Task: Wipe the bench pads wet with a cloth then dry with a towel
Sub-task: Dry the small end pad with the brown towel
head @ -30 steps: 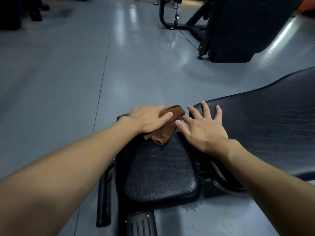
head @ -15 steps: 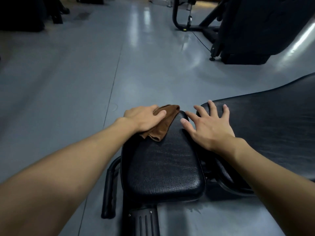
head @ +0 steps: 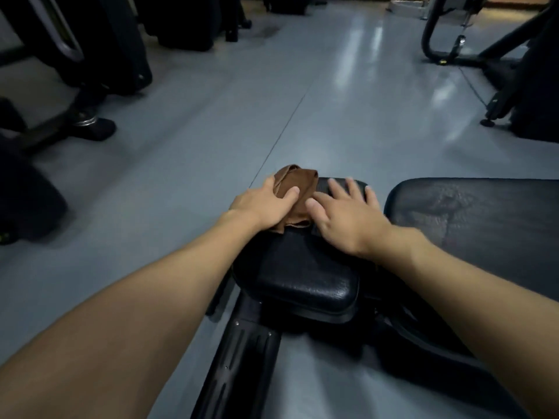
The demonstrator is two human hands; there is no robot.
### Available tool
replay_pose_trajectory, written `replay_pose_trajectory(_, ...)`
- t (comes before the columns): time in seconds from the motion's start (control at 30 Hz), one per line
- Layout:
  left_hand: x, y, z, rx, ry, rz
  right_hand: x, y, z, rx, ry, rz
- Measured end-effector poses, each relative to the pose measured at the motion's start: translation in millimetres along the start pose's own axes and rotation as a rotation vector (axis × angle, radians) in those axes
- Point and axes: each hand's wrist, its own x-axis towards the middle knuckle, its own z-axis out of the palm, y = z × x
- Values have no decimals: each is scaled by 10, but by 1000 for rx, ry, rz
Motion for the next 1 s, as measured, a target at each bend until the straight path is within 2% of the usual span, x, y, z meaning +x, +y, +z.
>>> replay_pose_trajectory(0.1,-296,-96,31,-51,24,-101,-12,-159,102,16,50,-12)
replay_pose_trajectory(0.27,-633,-284,141,-168,23,-218,-22,-122,105,-44,27,-40)
replay_pose_trajectory(0.47,-279,-76,33,-229,30,-211,0,-116,140,-62,41,-88)
replay_pose_trajectory(0.63,-481,-173,91,-279,64,-208,38,-108,144,-42,61,-78)
replay_pose_trajectory(0.9,-953,-261,267,-352,103,-334,-1,-106,122,-5,49,-97)
replay_pose_trajectory(1.0,-944,-149,260,-385,202,-396,14,-95,119,19,70,-91)
